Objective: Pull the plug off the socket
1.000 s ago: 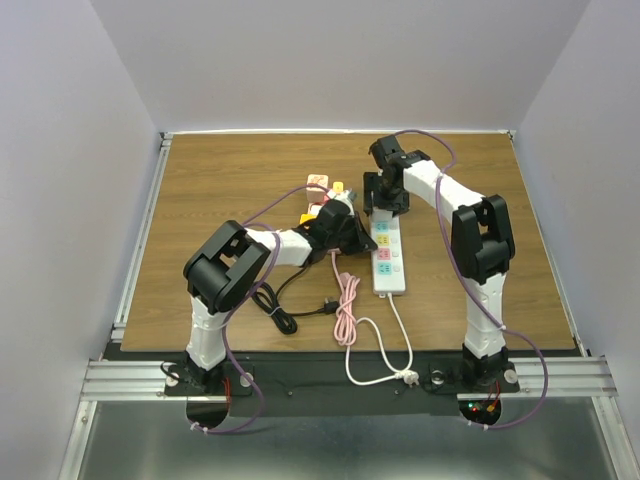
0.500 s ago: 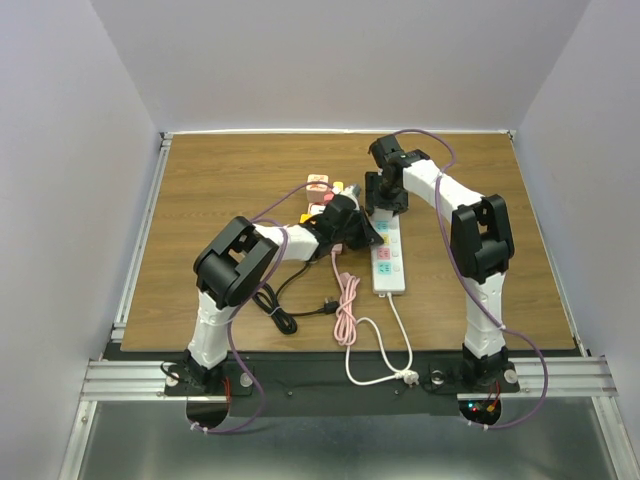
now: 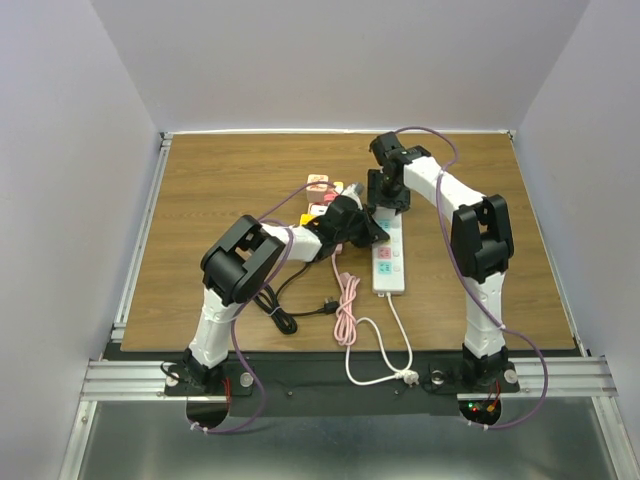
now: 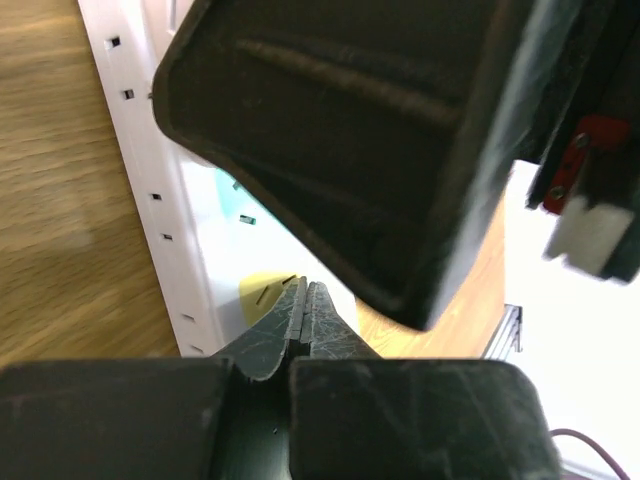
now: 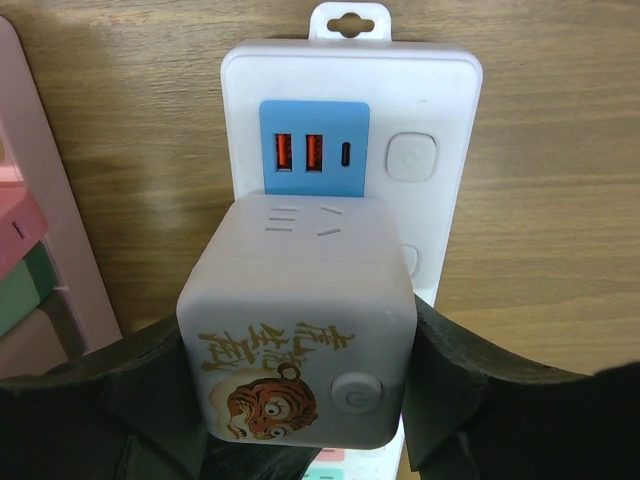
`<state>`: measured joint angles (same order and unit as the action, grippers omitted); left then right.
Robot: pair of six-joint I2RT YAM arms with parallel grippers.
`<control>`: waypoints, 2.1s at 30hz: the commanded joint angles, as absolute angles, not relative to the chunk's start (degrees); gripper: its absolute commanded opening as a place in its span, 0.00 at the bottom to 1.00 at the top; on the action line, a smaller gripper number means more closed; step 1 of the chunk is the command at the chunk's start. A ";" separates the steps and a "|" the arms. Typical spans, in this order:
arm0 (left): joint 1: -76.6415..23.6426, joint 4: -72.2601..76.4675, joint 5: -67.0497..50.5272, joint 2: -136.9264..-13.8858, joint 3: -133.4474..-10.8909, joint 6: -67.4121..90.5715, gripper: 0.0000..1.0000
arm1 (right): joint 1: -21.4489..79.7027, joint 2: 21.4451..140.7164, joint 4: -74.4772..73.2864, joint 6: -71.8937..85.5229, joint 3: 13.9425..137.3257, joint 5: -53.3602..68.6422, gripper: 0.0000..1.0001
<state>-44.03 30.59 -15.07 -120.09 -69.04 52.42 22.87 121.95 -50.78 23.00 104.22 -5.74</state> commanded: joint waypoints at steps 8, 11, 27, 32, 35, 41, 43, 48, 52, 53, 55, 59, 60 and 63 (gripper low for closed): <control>-43.77 20.92 -13.01 -126.39 -64.34 49.40 0.00 | 22.85 117.94 -57.30 27.25 121.11 -6.42 0.00; -43.68 20.66 -12.92 -126.39 -64.34 49.22 0.00 | 22.33 119.44 -57.92 27.51 121.29 -5.19 0.01; -43.15 20.57 -12.30 -125.86 -64.51 49.13 0.00 | 23.03 115.32 -38.33 29.44 99.15 -10.10 0.00; -42.98 20.39 -12.57 -126.47 -64.95 49.39 0.00 | 24.96 111.63 -31.73 31.64 91.59 -13.01 0.01; -42.89 20.04 -12.39 -126.74 -65.04 49.22 0.00 | 25.05 112.67 -32.42 30.85 91.31 -9.68 0.00; -42.72 19.77 -12.66 -127.62 -64.95 49.04 0.00 | 25.05 115.48 -44.72 28.75 103.08 -5.28 0.01; -42.63 19.51 -12.74 -127.88 -65.04 48.96 0.00 | 24.96 117.85 -49.62 27.17 109.47 -3.35 0.00; -42.63 19.25 -12.83 -128.50 -65.04 48.69 0.00 | 23.47 124.43 -58.51 24.44 120.66 2.00 0.01; -42.45 19.16 -13.01 -128.58 -64.95 48.60 0.00 | 23.03 126.65 -60.74 24.26 123.58 1.59 0.01; -42.54 19.07 -12.92 -128.50 -64.86 48.60 0.00 | 23.03 124.74 -59.17 24.95 119.48 1.41 0.00; -42.36 19.07 -12.92 -128.50 -64.86 48.52 0.00 | 23.20 121.31 -51.99 25.66 113.41 2.02 0.00; -42.36 18.98 -13.09 -128.67 -65.13 48.60 0.00 | 23.64 114.01 -43.62 27.86 102.06 0.09 0.00; -42.28 18.98 -13.18 -128.58 -65.21 48.60 0.00 | 23.73 111.82 -42.81 28.30 99.43 -2.78 0.00; -42.28 19.16 -13.27 -128.41 -65.21 48.52 0.00 | 23.64 105.42 -39.13 28.92 93.20 -5.52 0.00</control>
<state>-42.54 36.58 -16.69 -122.52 -68.29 51.94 22.98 114.24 -47.62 27.29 98.04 -1.80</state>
